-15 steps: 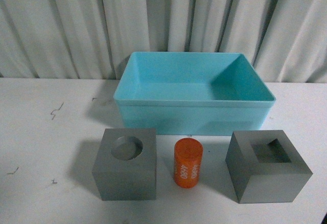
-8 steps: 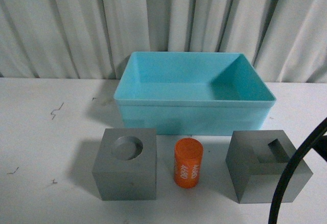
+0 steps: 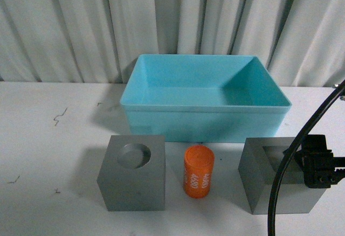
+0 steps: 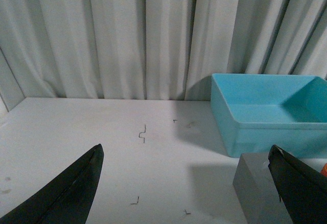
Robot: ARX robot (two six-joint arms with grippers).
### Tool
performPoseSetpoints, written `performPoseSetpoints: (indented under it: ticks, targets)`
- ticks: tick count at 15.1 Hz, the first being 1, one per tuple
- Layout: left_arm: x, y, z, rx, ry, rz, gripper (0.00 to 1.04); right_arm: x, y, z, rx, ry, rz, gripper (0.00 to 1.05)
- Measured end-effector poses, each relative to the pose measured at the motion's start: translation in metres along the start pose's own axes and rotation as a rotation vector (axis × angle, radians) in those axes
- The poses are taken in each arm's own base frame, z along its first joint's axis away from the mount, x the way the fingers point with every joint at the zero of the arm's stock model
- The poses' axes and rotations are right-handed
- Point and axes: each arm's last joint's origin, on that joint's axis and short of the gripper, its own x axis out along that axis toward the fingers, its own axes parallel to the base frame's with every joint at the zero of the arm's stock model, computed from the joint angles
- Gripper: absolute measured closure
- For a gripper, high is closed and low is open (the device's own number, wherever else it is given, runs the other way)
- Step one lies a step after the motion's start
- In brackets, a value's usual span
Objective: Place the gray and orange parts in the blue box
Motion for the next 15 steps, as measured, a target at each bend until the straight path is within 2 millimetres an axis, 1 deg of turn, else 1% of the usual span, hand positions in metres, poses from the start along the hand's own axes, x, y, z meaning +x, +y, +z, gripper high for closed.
performPoseSetpoints:
  ticks: [9,10,11,12,13,15]
  targets:
    - [0.000,0.000,0.000,0.000,0.000,0.000,0.07,0.008,0.002,0.001,0.024,0.020,-0.001,0.06]
    - [0.000,0.000,0.000,0.000,0.000,0.000,0.07,0.011,0.003,0.002,0.032,0.021,-0.001,0.13]
    - [0.000,0.000,0.000,0.000,0.000,0.000,0.07,0.010,0.003,0.000,0.043,0.038,0.016,0.54]
    - [0.000,0.000,0.000,0.000,0.000,0.000,0.07,-0.006,-0.011,-0.005,0.085,0.051,-0.008,0.86]
    - [0.000,0.000,0.000,0.000,0.000,0.000,0.07,-0.046,-0.019,0.026,0.116,-0.073,0.016,0.86]
    - [0.000,0.000,0.000,0.000,0.000,0.000,0.07,-0.082,-0.019,0.070,0.105,-0.255,0.051,0.86]
